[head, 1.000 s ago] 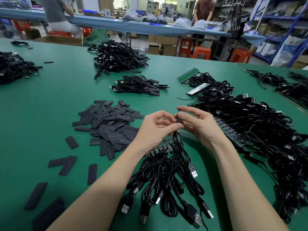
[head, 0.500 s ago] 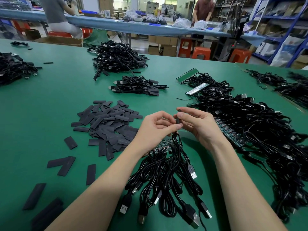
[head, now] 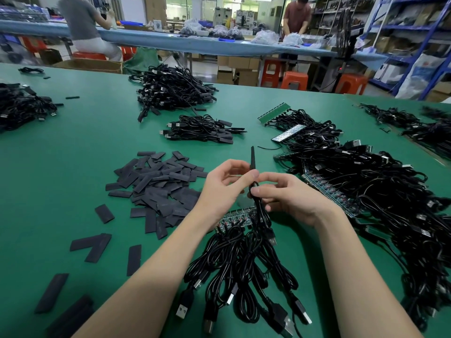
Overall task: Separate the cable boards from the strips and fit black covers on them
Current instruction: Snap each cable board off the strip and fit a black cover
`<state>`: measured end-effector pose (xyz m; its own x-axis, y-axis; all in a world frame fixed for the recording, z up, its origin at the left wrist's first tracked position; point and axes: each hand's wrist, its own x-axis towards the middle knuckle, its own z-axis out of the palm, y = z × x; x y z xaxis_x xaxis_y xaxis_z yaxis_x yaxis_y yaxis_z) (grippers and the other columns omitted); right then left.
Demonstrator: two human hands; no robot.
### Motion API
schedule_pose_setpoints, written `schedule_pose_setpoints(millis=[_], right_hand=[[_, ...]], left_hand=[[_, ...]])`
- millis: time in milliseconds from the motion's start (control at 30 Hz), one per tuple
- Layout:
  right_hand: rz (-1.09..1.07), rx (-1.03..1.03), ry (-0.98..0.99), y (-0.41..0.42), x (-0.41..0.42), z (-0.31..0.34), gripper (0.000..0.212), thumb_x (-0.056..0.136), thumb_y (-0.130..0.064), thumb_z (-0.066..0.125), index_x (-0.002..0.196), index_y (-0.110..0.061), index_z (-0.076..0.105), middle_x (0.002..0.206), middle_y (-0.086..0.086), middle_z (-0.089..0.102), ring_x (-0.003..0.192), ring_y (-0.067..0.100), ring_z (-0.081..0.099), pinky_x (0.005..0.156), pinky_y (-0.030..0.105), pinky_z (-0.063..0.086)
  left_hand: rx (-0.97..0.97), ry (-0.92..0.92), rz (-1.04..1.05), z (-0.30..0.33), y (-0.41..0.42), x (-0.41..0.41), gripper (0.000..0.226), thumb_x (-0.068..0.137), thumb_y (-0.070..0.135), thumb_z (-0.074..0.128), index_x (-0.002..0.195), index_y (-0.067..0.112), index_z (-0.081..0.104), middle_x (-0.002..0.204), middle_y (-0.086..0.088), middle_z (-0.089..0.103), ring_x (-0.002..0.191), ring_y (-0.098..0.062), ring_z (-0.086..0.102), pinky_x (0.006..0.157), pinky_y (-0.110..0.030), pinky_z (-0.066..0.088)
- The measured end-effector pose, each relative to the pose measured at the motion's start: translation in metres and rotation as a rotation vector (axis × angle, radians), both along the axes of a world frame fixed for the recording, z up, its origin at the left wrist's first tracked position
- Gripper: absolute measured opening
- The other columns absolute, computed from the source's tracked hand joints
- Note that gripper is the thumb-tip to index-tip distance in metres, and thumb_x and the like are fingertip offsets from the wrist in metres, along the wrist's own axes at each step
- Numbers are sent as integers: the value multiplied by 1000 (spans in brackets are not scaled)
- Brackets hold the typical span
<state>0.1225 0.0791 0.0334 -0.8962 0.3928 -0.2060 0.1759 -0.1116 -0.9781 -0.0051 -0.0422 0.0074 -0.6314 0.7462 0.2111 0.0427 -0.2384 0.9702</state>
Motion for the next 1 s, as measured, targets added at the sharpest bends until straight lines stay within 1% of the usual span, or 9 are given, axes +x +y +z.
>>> schedule_pose_setpoints(millis=[100, 233, 333, 500, 600, 633, 767, 867, 1000], right_hand=[[-228, -142, 120, 1, -9, 0, 54, 66, -20, 85, 115, -8, 67, 86, 5, 67, 61, 10, 53, 56, 19, 53], [-470, -343, 291, 1, -19, -2, 31, 86, -8, 75, 114, -8, 62, 97, 9, 71, 68, 14, 67, 60, 19, 56], [-476, -372, 335, -5, -25, -5, 31, 88, -10, 74, 116, -8, 62, 95, 9, 72, 70, 15, 68, 66, 20, 58], [-469, -247, 294, -7, -32, -13, 27, 91, -21, 72, 114, -8, 65, 105, 15, 74, 84, 21, 74, 87, 32, 60], [-498, -234, 291, -7, -36, -17, 18, 92, -18, 72, 105, -7, 67, 94, 12, 77, 89, 21, 74, 83, 29, 61], [-502, -238, 291, -7, -36, -18, 16, 93, -16, 71, 103, -6, 67, 92, 12, 77, 90, 22, 73, 80, 28, 61], [-514, -231, 294, -6, -36, -20, 12, 93, -11, 70, 101, -2, 67, 91, 15, 75, 88, 23, 73, 73, 25, 60], [-528, -159, 289, -8, -38, -23, 10, 91, -8, 71, 98, -1, 69, 90, 16, 76, 85, 22, 74, 73, 25, 60], [-547, -99, 287, -7, -40, -28, 8, 91, -7, 72, 95, 0, 70, 86, 14, 76, 83, 22, 74, 73, 25, 60]], left_hand=[[-51, 57, 11, 6, 0, 2, 18, 88, 23, 77, 103, 21, 66, 102, 5, 70, 89, -5, 69, 78, -18, 51], [-228, 253, -24, 16, 1, 0, 23, 85, 28, 79, 103, 20, 67, 98, 4, 70, 76, -6, 69, 78, -25, 56], [-288, 342, 55, 20, 1, -1, 20, 83, 27, 81, 97, 21, 69, 89, 10, 69, 70, -5, 68, 76, -21, 56], [-297, 406, 149, 26, 1, -32, 15, 86, 16, 76, 96, 19, 66, 98, 7, 71, 79, -11, 72, 77, -19, 55], [-336, 626, 218, 41, 12, -70, 12, 87, 10, 72, 93, 16, 63, 93, 8, 68, 65, 3, 63, 65, -4, 44], [-359, 714, 243, 49, 16, -84, 11, 87, 8, 70, 91, 16, 62, 92, 6, 67, 66, 2, 59, 66, -5, 43], [-513, 1008, 276, 69, 37, -139, 7, 86, 5, 64, 90, 10, 61, 97, -8, 61, 90, -23, 55, 85, -33, 47], [-626, 1175, 262, 79, 48, -168, 8, 87, 2, 58, 93, 8, 61, 102, -12, 54, 94, -31, 53, 88, -38, 46], [-700, 1280, 318, 89, 59, -188, 11, 92, 1, 54, 99, 7, 60, 113, -15, 52, 95, -38, 55, 86, -44, 47]])
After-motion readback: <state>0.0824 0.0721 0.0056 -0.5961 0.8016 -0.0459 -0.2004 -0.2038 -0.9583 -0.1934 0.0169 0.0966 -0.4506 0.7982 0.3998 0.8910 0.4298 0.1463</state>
